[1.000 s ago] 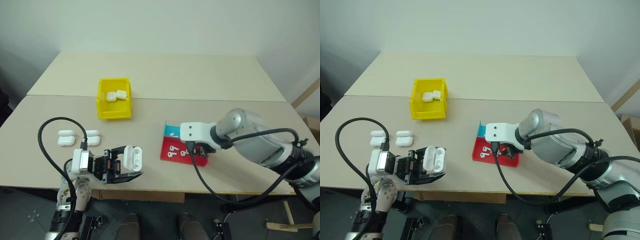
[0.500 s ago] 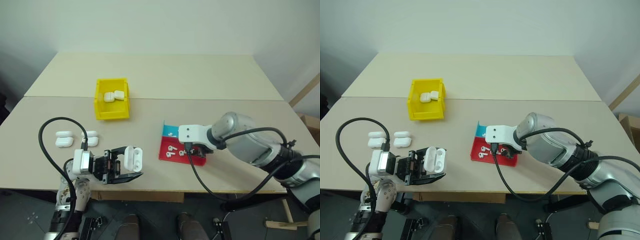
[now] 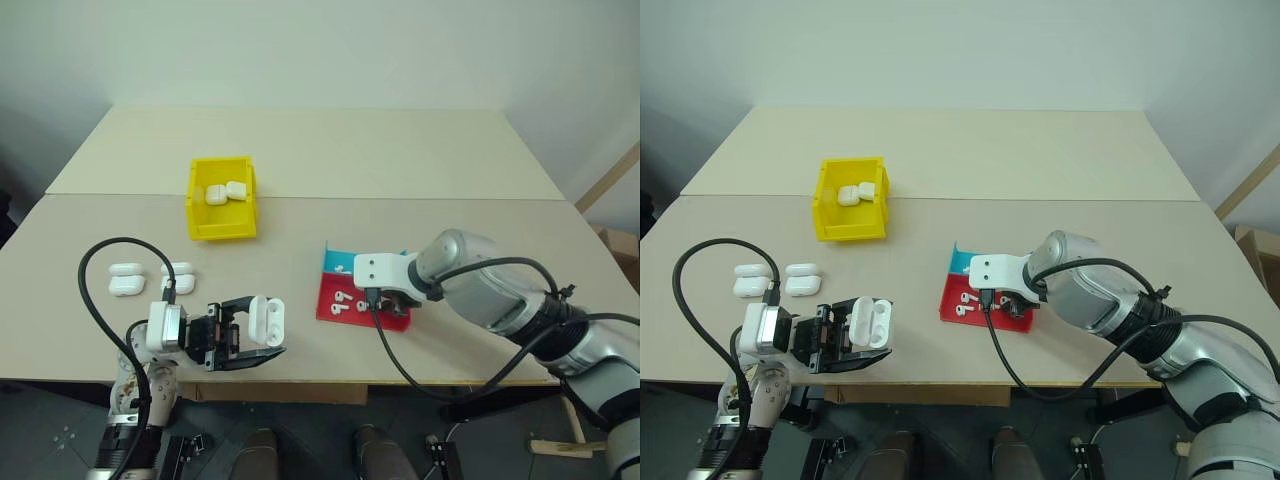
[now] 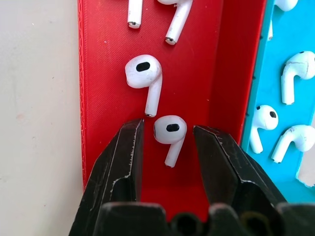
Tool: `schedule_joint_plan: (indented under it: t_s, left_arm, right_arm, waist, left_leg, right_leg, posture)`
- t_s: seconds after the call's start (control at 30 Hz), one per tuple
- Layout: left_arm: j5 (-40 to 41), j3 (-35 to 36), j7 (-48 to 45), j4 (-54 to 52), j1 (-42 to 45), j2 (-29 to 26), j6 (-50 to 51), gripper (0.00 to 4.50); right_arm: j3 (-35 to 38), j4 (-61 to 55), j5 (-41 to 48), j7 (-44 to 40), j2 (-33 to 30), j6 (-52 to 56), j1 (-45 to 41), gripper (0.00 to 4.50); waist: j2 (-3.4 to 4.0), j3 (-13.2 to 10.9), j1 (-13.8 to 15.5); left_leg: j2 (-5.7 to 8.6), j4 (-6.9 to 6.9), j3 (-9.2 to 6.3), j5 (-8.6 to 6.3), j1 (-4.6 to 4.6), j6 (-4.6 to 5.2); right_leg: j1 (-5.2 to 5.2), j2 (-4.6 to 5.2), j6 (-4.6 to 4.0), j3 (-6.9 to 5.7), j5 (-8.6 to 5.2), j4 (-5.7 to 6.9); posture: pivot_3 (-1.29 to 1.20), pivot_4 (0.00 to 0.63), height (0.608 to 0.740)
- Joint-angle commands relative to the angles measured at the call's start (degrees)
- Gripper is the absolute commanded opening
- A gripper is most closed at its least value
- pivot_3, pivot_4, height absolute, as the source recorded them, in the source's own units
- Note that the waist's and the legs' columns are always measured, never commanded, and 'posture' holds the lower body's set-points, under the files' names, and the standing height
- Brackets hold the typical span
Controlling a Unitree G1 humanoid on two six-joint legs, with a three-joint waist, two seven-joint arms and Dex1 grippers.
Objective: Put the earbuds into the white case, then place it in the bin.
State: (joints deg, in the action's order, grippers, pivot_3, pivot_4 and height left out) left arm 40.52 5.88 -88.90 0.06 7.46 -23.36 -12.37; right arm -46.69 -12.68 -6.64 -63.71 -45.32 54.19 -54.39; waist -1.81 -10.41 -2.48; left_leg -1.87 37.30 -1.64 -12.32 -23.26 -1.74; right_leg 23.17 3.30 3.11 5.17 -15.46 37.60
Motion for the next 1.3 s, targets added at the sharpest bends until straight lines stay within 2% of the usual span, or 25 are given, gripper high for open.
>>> schedule_joint_plan:
  t_s: [0.03,0.4,0.43,0.47,0.87,1.0,1.3]
  left_arm:
    - [0.0,0.9,0.4,-2.4,-0.4,-0.8,-1.0,2.75]
    - [-0.8,0.8,1.1,-2.3,-0.7,-0.9,-1.4,2.75]
    - [-0.9,0.7,1.1,-2.2,-0.6,-0.9,-1.5,2.75]
    - [-1.0,0.8,1.2,-2.2,-0.6,-0.9,-1.5,2.75]
    - [-1.9,0.7,1.7,-1.9,-0.3,-1.2,-1.5,2.75]
    - [-2.1,0.7,2.1,-2.0,-0.3,-1.3,-1.4,2.75]
    - [-1.5,0.5,2.3,-2.4,0.0,-1.2,-1.2,2.75]
  right_arm:
    - [1.0,0.2,-1.6,-0.6,0.1,-1.8,0.0,1.99]
    - [1.4,0.2,-3.2,-2.4,0.1,-3.3,0.9,1.99]
    - [1.5,0.2,-3.4,-2.5,0.1,-3.3,0.9,1.61]
    - [1.7,0.1,-3.5,-2.6,0.2,-3.4,1.0,1.43]
    - [1.8,1.4,-6.0,-2.9,0.2,-4.6,1.7,1.43]
    - [2.0,1.3,-6.3,-3.3,0.3,-4.7,1.8,0.62]
    - [5.2,-3.4,-6.0,-4.5,-0.8,-2.5,2.2,0.61]
  waist:
    - [0.0,0.0,0.0]
    - [0.0,0.0,0.0]
    - [0.0,0.0,0.0]
    - [0.0,0.0,0.0]
    - [0.0,0.0,0.0]
    - [0.0,0.0,0.0]
    - [0.0,0.0,0.0]
  left_leg:
    - [0.0,0.0,0.0,0.0,0.01,0.0]
    - [0.0,0.0,0.0,0.0,0.03,0.0]
    - [0.0,0.0,0.0,0.0,0.03,0.0]
    - [0.0,0.0,0.0,0.0,0.04,0.0]
    - [0.0,0.0,0.0,0.0,0.04,0.0]
    - [0.0,0.0,0.0,0.0,0.05,0.0]
    - [0.01,0.0,-0.01,0.0,0.01,0.0]
  right_leg:
    - [0.0,0.0,0.0,0.0,0.0,0.0]
    - [-0.02,0.0,0.0,0.0,0.0,0.01]
    - [-0.02,0.0,0.0,0.0,0.0,0.01]
    - [-0.03,0.0,0.0,0.0,0.0,0.0]
    - [-0.04,0.0,0.0,0.0,0.0,0.01]
    - [-0.04,0.0,0.0,0.0,0.0,0.01]
    - [-0.01,0.0,0.0,-0.01,0.0,0.0]
  posture:
    - [0.0,0.15,0.74]
    - [0.0,0.15,0.74]
    - [0.0,0.15,0.74]
    - [0.0,0.15,0.74]
    - [0.0,0.15,0.74]
    - [0.0,0.15,0.74]
    - [0.0,0.15,0.74]
